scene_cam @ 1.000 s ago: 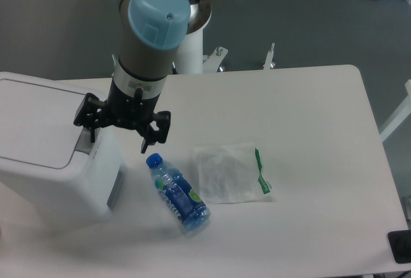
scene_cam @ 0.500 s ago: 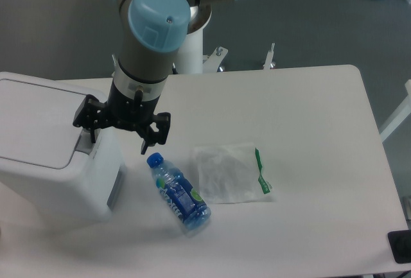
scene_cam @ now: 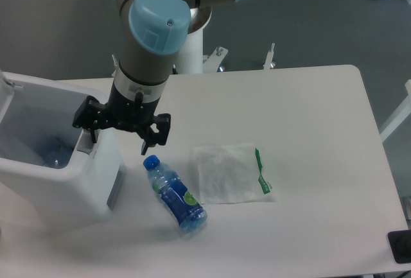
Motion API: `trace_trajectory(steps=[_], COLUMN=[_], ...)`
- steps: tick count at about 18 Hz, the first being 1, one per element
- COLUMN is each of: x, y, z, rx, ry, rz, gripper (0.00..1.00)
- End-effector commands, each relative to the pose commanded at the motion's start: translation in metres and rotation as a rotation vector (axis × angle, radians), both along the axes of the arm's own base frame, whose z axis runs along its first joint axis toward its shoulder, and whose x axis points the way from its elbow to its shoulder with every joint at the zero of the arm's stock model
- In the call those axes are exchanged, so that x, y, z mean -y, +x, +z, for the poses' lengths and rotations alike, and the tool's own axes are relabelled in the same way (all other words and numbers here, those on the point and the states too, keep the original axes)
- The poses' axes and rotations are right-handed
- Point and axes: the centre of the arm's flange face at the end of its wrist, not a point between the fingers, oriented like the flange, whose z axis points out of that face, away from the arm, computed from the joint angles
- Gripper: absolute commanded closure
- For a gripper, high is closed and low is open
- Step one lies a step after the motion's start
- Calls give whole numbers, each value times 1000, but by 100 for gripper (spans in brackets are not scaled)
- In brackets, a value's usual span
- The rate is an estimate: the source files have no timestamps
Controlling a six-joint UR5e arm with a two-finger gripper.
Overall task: Open the trash can
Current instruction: 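Lift the gripper away from the open bin back over the table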
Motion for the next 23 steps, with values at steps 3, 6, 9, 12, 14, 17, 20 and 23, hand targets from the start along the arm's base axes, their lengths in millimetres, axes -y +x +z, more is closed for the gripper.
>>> trace_trajectory(steps=[3,6,9,12,14,17,20,23], x=[0,-3,9,24,37,63,88,118], y=[-2,-9,-36,-62,-83,-116,-137,-166], z=[8,13,17,15,14,-4,-37,-57], rx=[-16,-63,-96,-110,-137,-186,-207,-237], ry=[18,66,82,79,80,32,-43,-87], rz=[-4,-6,38,60,47,10,-27,-82], gripper=[0,0,0,0,0,0,0,0])
